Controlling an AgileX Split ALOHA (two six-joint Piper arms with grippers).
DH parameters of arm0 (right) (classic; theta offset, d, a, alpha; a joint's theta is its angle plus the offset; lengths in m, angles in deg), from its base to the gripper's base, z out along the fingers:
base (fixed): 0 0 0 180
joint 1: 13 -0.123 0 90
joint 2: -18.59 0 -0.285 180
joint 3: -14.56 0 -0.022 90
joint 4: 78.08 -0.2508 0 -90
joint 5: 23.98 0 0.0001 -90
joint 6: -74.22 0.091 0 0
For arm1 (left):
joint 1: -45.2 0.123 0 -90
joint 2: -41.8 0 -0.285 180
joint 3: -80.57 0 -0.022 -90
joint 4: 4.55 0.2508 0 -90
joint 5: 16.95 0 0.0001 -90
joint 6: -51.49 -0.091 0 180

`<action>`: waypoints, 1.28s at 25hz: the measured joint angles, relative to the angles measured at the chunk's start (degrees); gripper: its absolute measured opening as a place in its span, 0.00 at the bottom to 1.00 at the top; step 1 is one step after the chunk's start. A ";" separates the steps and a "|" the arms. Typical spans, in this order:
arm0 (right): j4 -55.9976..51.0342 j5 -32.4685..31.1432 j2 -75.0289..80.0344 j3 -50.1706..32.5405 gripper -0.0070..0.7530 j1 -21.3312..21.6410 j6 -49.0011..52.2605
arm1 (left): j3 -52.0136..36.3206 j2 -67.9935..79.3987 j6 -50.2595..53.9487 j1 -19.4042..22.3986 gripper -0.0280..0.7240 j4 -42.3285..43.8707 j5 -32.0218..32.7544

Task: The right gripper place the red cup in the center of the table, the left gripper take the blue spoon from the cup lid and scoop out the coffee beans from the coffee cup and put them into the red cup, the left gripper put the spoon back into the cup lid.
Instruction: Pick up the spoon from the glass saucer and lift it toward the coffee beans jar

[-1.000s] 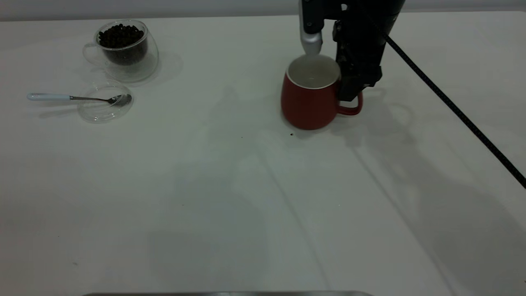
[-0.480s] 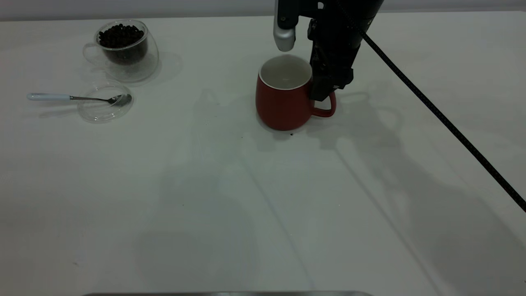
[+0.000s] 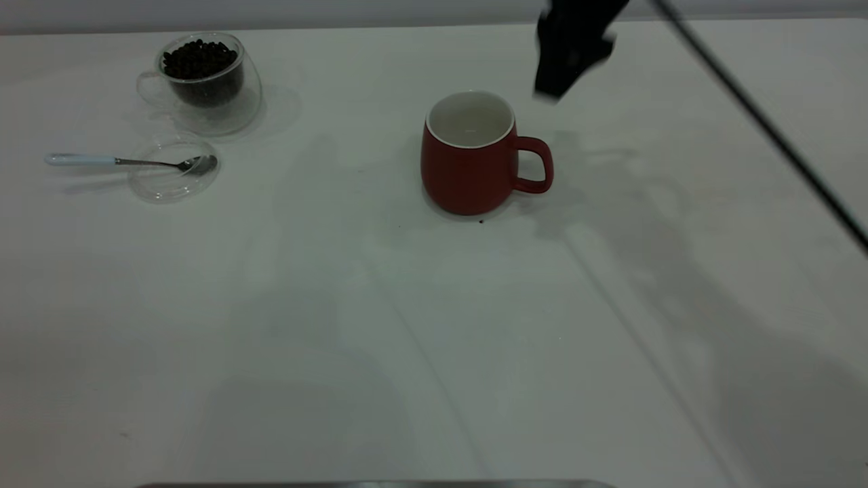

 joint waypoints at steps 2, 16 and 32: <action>2.68 -3.02 -4.29 0.00 0.79 0.30 8.75 | 0.00 0.00 0.00 0.00 0.80 0.00 0.00; 17.19 -26.52 -28.40 -0.11 0.79 1.14 42.56 | 0.00 0.00 0.00 0.00 0.80 0.00 0.00; 12.13 -26.52 -72.88 -30.51 0.79 1.14 40.28 | 0.00 0.00 0.00 0.00 0.80 0.00 -0.02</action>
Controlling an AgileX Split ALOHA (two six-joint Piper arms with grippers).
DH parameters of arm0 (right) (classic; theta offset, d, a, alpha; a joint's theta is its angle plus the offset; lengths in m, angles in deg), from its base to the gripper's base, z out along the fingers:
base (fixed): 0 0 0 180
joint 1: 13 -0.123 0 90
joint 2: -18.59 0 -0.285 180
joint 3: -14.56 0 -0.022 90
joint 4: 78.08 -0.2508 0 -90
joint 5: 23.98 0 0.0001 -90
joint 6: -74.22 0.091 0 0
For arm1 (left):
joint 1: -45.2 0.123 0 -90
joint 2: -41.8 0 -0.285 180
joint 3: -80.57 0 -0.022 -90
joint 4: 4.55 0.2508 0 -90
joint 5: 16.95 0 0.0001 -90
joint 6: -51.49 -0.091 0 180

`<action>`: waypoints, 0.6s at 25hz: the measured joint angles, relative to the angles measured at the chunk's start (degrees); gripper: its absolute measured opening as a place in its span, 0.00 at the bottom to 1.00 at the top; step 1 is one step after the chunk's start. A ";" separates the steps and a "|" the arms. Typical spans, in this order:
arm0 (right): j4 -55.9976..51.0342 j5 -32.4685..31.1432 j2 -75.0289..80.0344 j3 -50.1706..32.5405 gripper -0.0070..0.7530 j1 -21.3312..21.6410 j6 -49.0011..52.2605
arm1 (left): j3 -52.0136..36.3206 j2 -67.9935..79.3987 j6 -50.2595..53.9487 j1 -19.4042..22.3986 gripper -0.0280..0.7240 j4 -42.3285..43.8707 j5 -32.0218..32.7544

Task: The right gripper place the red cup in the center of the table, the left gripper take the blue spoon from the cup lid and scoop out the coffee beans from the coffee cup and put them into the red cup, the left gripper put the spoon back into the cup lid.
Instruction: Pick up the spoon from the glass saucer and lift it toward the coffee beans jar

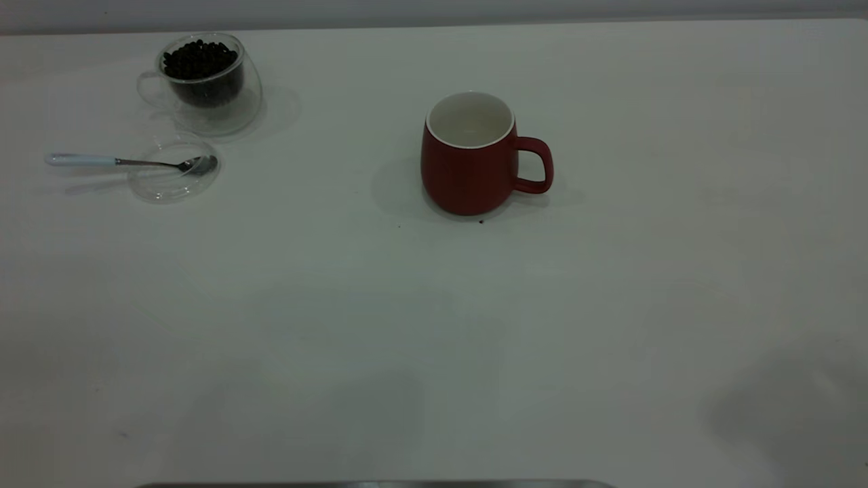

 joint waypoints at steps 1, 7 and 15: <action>-0.06 0.00 -3.62 -2.74 0.79 0.33 0.61 | 0.00 0.00 0.00 0.00 0.80 0.00 0.00; -2.81 0.78 -27.62 -19.18 0.79 9.11 1.86 | 0.00 0.00 0.00 0.00 0.80 0.00 0.00; -7.32 6.50 -43.26 -33.27 0.79 18.77 3.62 | 0.00 0.00 0.00 0.00 0.80 0.00 0.00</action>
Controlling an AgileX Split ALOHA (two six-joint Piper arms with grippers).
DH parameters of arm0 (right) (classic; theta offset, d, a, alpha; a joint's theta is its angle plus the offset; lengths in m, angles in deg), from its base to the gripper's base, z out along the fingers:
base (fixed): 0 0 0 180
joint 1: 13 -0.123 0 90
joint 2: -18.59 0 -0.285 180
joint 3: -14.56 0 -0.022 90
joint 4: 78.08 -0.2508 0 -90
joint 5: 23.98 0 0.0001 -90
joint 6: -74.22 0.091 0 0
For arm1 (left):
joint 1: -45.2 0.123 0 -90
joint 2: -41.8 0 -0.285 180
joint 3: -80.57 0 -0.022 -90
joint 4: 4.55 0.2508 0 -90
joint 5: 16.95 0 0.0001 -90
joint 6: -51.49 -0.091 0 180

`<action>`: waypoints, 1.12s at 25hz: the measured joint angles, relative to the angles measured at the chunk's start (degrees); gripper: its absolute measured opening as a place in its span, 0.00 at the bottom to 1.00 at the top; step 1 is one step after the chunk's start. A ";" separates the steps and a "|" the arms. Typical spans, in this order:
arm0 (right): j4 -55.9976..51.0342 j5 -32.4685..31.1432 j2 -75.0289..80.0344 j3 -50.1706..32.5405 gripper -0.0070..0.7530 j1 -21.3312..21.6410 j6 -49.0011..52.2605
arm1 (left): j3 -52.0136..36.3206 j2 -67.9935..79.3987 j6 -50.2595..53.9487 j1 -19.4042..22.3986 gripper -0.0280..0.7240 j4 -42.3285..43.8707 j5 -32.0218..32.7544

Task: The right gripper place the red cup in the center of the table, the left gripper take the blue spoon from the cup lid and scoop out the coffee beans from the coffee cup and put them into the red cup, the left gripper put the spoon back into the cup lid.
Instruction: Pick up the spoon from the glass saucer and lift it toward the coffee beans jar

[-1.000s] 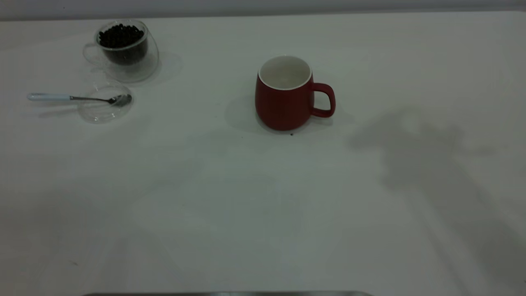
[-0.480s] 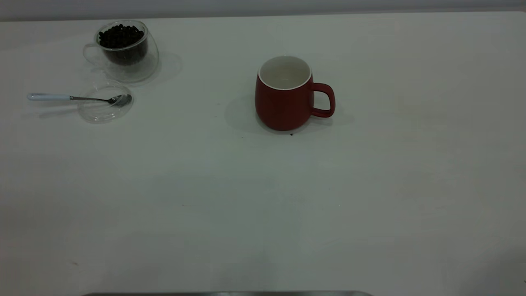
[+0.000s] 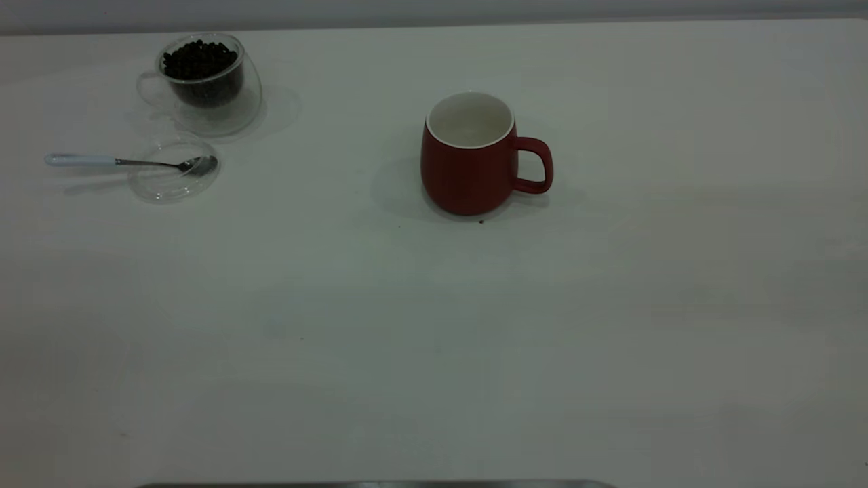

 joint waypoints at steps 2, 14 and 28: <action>-0.25 0.07 -2.74 -1.70 0.79 2.15 0.52 | 0.00 0.00 0.00 0.00 0.80 0.00 0.00; 1.39 -0.04 -12.16 -4.37 0.79 6.34 0.96 | 0.00 0.00 0.00 0.00 0.80 0.00 0.00; 1.51 -0.40 -12.20 -5.18 0.79 6.34 0.90 | 0.00 0.00 0.00 0.00 0.80 0.00 0.00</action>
